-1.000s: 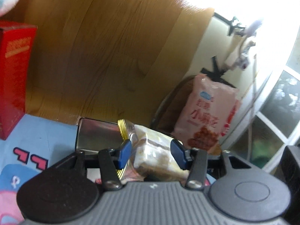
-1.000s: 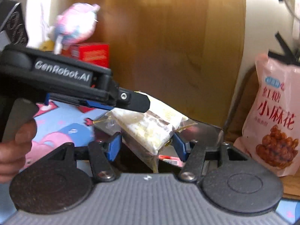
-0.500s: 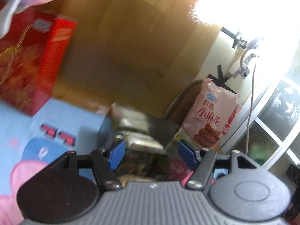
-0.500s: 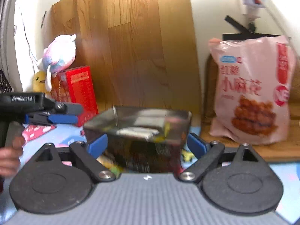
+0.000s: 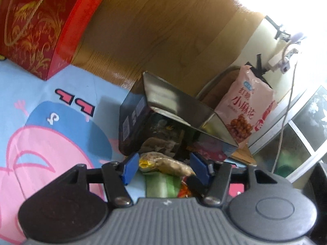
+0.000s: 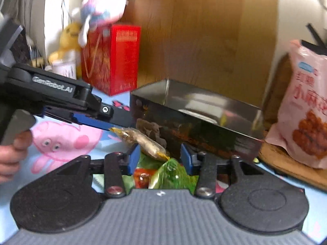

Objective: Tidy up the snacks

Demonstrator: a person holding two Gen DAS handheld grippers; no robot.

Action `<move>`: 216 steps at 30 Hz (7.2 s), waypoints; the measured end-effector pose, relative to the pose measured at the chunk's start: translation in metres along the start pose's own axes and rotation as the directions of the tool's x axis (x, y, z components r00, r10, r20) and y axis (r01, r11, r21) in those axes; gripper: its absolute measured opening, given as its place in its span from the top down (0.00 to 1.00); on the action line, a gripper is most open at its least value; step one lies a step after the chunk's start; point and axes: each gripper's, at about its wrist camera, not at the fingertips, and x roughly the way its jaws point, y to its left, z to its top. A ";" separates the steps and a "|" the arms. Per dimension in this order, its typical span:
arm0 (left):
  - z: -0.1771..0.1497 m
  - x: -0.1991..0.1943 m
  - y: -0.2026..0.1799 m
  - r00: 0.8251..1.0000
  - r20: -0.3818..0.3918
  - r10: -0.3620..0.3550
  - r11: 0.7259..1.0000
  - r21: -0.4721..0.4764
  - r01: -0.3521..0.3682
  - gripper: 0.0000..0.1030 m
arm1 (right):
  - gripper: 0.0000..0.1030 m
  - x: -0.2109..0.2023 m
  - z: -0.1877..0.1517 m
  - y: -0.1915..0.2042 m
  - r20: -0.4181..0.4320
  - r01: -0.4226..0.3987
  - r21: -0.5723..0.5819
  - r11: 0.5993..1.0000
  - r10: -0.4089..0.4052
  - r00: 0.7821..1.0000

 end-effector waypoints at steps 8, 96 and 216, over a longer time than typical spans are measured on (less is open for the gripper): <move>-0.004 -0.013 0.015 1.000 -0.006 -0.025 0.998 -0.053 0.024 0.85 | 0.81 -0.002 0.005 0.023 0.064 0.046 -0.103 0.994 -0.040 0.997; -0.060 0.010 -0.152 0.977 -0.144 -0.160 0.884 0.419 0.207 0.60 | 0.46 -0.137 -0.102 -0.058 0.169 -0.053 0.322 0.945 -0.002 0.986; -0.139 -0.071 -0.062 0.980 -0.125 0.155 0.981 0.137 -0.138 0.58 | 0.32 -0.120 -0.120 0.035 0.026 -0.113 0.022 0.993 0.113 0.993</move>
